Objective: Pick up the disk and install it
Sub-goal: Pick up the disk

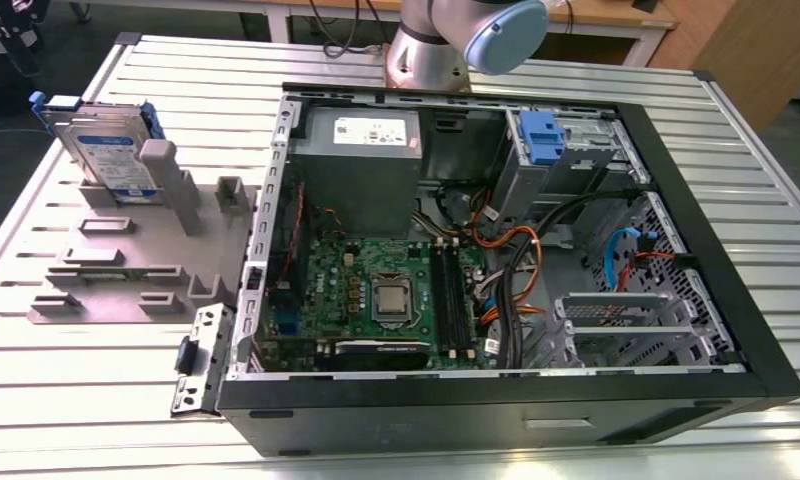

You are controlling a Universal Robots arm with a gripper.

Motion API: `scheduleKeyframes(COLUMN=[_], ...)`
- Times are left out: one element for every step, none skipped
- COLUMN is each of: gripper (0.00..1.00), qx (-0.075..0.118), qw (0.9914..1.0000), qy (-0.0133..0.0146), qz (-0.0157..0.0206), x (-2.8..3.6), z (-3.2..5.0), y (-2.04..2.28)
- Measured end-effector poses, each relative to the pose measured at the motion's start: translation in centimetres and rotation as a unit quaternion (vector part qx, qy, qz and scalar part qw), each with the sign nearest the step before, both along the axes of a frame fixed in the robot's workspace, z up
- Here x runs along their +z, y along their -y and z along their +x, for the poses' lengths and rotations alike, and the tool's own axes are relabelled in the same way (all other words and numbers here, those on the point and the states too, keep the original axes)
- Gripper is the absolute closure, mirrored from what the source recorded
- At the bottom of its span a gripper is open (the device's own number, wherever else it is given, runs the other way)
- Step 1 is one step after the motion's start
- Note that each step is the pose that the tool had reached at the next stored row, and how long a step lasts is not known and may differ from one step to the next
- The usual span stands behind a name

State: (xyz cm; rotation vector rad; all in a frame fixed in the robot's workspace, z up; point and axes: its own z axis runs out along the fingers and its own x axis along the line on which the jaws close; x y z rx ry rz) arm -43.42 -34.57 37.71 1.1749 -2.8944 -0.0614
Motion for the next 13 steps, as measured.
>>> scheduleKeyframes(gripper=[0.89,0.89,0.89,0.89,0.89,0.89,0.89,0.89,0.89,0.89,0.89,0.89,0.89], qx=[0.002,0.003,0.004,0.004,0.005,0.005,0.005,0.005,0.005,0.005,0.005,0.005,0.005], qw=[1.00000,0.99999,0.99999,0.99999,0.99999,0.99999,0.99999,0.99999,0.99999,0.99999,0.99999,0.99999,0.99999], qy=[0.0000,0.0000,0.0000,0.0000,0.0000,0.0000,0.0000,0.0000,0.0000,0.0000,0.0000,0.0000,0.0000], qz=[0.0000,0.0000,0.0000,0.0000,0.0000,0.0000,0.0000,0.0000,0.0000,0.0000,0.0000,0.0000,0.0000], x=[0.00,0.00,0.00,0.00,0.00,0.00,0.00,0.00,0.00,0.00,0.00,0.00,0.00], z=[0.00,0.00,0.00,0.00,0.00,0.00,0.00,0.00,0.00,0.00,0.00,0.00,0.00], y=[0.00,0.00,0.00,0.00,0.00,0.00,0.00,0.00,0.00,0.00,0.00,0.00,0.00])
